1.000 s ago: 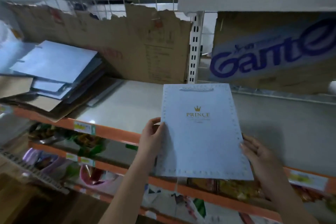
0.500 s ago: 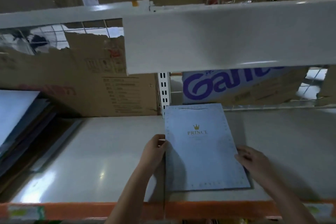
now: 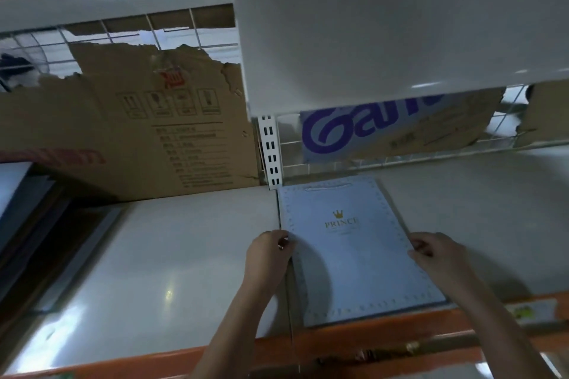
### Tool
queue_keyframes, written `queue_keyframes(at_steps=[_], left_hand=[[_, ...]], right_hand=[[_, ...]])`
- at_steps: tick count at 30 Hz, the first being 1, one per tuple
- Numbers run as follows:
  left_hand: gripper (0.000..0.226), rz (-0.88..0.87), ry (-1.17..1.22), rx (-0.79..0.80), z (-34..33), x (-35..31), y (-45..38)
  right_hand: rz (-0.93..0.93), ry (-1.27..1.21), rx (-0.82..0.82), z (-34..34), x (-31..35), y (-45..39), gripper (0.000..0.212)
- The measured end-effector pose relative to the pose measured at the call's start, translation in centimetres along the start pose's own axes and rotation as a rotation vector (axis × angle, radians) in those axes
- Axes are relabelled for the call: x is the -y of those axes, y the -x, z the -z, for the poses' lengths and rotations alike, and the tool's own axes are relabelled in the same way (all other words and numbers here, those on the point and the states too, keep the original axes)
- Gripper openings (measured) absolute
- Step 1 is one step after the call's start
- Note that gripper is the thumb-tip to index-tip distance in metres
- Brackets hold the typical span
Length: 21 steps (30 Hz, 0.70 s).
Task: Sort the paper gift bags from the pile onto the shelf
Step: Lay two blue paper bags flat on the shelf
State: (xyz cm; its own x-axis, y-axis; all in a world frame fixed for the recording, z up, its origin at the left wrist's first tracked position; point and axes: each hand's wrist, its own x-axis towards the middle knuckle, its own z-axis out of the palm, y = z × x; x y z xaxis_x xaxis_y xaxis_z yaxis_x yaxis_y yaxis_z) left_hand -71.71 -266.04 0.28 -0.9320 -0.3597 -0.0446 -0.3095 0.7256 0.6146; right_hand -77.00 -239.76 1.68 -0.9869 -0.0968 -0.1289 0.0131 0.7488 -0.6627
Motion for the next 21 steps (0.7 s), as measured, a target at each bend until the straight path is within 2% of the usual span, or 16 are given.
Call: queue_keyframes(at_steps=[7, 16, 21], left_hand=[[0.022, -0.039, -0.142, -0.061, -0.6, -0.2, 0.5], [0.028, 0.004, -0.159, -0.093, -0.2, -0.2, 1.4], [0.028, 0.095, -0.189, -0.227, 2.0, 1.3, 2.5]], right_hand=[[0.03, 0.073, 0.03, 0.2, -1.0, 0.4, 0.028], [0.13, 0.282, 0.04, 1.3, -0.1, -0.2, 0.026], [0.318, 0.263, 0.016, 0.6, 3.1, -0.8, 0.034]])
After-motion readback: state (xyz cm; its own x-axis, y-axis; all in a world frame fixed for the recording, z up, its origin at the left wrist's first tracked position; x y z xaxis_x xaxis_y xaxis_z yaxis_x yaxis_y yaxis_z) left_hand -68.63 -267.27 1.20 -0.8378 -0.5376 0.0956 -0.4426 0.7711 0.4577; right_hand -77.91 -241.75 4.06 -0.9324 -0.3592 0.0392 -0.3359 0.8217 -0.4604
